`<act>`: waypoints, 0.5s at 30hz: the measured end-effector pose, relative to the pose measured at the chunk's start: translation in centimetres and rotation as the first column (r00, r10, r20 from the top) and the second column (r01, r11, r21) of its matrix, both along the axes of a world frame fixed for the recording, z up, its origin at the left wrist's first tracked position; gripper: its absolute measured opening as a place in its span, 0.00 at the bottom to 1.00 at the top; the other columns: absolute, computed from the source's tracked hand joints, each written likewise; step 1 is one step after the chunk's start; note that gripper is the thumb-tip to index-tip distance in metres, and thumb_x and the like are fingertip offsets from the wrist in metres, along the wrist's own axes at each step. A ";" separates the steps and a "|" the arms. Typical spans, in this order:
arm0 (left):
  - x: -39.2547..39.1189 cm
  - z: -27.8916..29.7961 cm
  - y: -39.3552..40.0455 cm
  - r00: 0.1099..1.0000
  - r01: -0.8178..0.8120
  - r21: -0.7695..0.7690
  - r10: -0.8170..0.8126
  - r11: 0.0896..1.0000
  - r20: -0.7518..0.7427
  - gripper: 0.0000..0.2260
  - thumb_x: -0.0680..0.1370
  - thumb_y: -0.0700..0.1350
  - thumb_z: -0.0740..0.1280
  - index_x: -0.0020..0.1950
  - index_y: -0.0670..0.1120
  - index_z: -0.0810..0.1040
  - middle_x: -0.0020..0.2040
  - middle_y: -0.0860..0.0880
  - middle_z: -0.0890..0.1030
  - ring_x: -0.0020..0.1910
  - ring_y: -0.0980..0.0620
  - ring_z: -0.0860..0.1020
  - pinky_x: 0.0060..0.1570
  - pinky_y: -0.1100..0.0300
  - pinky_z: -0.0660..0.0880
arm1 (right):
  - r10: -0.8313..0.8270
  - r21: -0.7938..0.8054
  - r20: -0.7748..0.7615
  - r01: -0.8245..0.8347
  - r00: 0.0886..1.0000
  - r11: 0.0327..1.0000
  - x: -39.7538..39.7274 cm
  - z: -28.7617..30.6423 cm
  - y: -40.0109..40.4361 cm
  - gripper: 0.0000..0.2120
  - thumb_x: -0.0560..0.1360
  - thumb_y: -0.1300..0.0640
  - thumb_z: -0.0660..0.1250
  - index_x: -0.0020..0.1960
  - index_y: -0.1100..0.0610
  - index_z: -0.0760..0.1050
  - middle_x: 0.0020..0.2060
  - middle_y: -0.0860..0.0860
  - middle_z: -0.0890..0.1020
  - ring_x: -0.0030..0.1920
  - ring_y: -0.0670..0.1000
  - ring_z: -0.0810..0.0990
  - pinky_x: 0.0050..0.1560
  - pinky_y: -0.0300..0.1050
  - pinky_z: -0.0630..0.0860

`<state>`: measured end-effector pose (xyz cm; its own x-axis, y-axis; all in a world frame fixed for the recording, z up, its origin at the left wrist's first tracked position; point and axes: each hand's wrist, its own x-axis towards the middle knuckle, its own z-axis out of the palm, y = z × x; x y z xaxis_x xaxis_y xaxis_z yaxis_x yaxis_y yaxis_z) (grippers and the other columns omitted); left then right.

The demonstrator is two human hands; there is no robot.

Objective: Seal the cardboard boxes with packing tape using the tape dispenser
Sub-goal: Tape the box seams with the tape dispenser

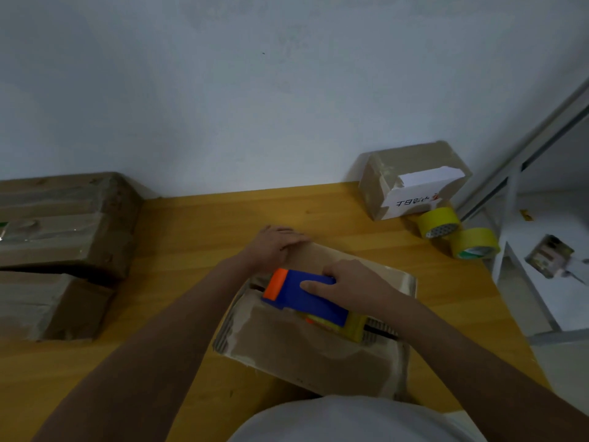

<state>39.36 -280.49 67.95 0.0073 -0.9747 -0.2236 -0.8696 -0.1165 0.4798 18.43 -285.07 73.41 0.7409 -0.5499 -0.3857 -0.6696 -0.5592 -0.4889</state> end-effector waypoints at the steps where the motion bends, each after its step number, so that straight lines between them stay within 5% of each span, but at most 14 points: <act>1: 0.0 0.0 -0.2 1.000 -0.014 0.019 0.014 1.000 -0.026 0.27 0.80 0.32 0.54 0.75 0.54 0.69 0.75 0.51 0.69 0.75 0.50 0.61 0.76 0.48 0.47 | -0.006 -0.002 0.007 0.006 1.000 1.000 -0.1 0.1 0.0 0.26 0.74 0.33 0.61 0.40 0.57 0.75 0.30 0.50 0.73 0.28 0.46 0.69 0.30 0.41 0.63; 6: 0.5 -0.6 -0.4 0.989 -0.022 0.066 0.032 0.998 -0.147 0.24 0.82 0.33 0.53 0.73 0.53 0.71 0.73 0.51 0.71 0.75 0.51 0.62 0.75 0.47 0.40 | -0.008 0.015 0.023 0.008 1.000 1.000 -0.7 0.6 0.0 0.28 0.74 0.32 0.61 0.39 0.59 0.73 0.30 0.51 0.72 0.28 0.47 0.68 0.30 0.42 0.62; 15: -1.1 -0.9 0.7 0.979 -0.159 -0.027 0.154 0.987 -0.134 0.25 0.81 0.32 0.55 0.72 0.54 0.73 0.71 0.53 0.73 0.76 0.52 0.60 0.73 0.47 0.33 | 0.017 0.030 -0.004 -0.017 1.000 0.999 -3.4 1.3 -0.6 0.30 0.73 0.32 0.62 0.47 0.60 0.79 0.40 0.57 0.81 0.35 0.51 0.75 0.35 0.44 0.66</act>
<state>38.22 -279.77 67.07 0.1338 -0.9715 -0.1957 -0.7712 -0.2261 0.5951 15.07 -285.64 74.75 0.7480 -0.5256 -0.4052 -0.6625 -0.5553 -0.5027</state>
